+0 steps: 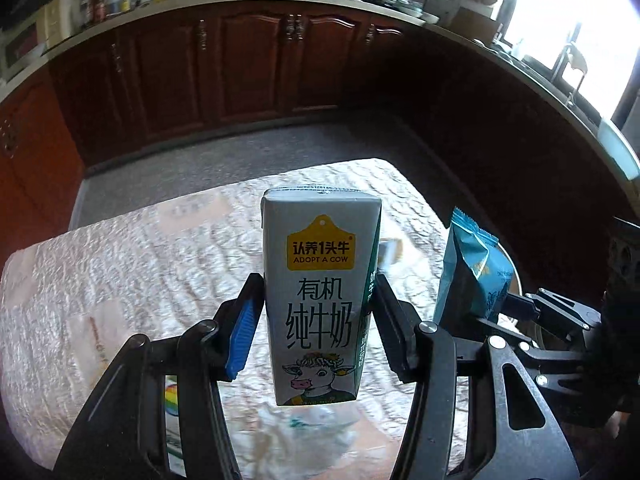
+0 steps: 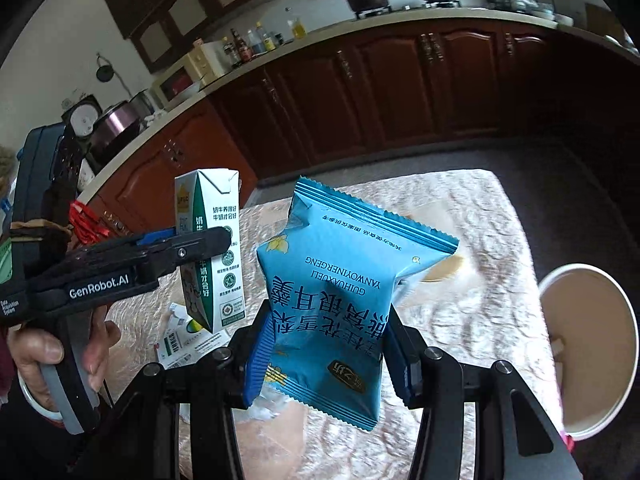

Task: Collect trash
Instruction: 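Carry the milk carton and blue packet over the white bucket with both tools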

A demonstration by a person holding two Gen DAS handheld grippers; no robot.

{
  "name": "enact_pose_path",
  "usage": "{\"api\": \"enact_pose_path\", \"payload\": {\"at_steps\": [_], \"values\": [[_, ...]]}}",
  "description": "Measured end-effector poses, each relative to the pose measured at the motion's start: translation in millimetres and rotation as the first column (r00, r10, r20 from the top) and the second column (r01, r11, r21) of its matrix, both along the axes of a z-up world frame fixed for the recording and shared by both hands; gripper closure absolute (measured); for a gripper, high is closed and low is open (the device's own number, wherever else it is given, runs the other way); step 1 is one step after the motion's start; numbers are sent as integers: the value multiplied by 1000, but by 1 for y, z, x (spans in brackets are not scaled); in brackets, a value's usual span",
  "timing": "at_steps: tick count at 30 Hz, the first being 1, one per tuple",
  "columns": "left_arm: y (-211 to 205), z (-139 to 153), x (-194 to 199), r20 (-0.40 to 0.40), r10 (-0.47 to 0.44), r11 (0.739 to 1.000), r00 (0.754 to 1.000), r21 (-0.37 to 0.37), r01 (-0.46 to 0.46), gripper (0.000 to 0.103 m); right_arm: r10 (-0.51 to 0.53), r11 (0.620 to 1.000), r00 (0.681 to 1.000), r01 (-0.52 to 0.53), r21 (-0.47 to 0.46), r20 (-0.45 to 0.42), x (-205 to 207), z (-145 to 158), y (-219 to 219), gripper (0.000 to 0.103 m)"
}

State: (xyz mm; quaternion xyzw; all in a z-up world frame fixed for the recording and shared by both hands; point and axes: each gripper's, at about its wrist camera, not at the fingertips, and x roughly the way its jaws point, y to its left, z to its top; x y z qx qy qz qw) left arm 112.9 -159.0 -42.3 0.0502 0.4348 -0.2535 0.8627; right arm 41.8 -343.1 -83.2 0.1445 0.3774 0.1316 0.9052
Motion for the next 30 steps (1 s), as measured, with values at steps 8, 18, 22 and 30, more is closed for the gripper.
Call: {"api": "enact_pose_path", "payload": {"at_steps": [8,18,22,30], "values": [[-43,0,-12,-2,-64,998,998,-5,63,51,-80,997,997,80,15,2,-17,3,-41,55],[-103,-7,-20,-32,-135,990,990,-32,134,51,-185,983,983,185,15,-13,-38,-5,-96,55],[-127,-11,-20,-54,-162,986,985,-51,159,51,-242,970,970,242,4,-24,-46,-11,-122,55],[-183,-30,-23,-78,-210,976,974,-65,206,51,-376,926,924,376,-14,-71,-59,-36,-182,55]]}}
